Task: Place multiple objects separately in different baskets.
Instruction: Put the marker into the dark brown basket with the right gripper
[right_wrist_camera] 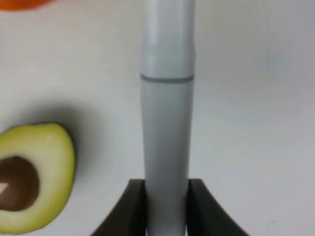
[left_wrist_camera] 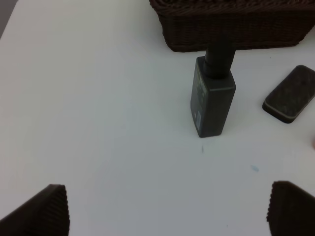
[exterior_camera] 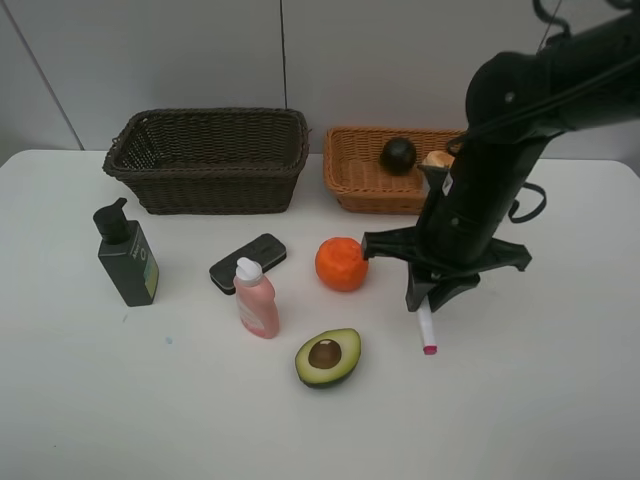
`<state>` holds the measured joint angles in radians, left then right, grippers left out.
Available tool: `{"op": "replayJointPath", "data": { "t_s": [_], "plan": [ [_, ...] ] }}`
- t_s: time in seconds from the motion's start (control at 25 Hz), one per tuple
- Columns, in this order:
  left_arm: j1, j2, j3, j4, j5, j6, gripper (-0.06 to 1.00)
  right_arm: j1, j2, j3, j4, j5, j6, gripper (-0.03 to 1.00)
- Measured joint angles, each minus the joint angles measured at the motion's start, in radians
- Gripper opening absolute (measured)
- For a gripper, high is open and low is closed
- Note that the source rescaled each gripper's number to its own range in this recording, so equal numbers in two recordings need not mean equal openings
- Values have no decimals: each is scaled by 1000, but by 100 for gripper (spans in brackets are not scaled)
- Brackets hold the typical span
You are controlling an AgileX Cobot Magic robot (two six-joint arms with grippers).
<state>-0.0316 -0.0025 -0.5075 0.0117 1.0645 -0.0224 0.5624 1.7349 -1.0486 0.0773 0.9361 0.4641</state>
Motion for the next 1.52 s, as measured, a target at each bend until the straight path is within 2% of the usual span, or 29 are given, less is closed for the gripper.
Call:
{"op": "replayJointPath", "data": {
  "t_s": [0.2,0.36,0.6,1.0,1.28,1.52],
  "plan": [
    [0,0,0,0,0,0,100,0,-80,-195,-103,125,0,1],
    [0,0,0,0,0,0,100,0,-78,-364,-174,130,-8,1],
    [0,0,0,0,0,0,100,0,12,-554,-203,-1,-146,1],
    [0,0,0,0,0,0,100,3,392,-906,-18,-117,-426,1],
    [0,0,0,0,0,0,100,47,546,-1080,-2,-192,-473,1],
    [0,0,0,0,0,0,100,73,632,-1105,1,-272,-475,1]
  ]
}}
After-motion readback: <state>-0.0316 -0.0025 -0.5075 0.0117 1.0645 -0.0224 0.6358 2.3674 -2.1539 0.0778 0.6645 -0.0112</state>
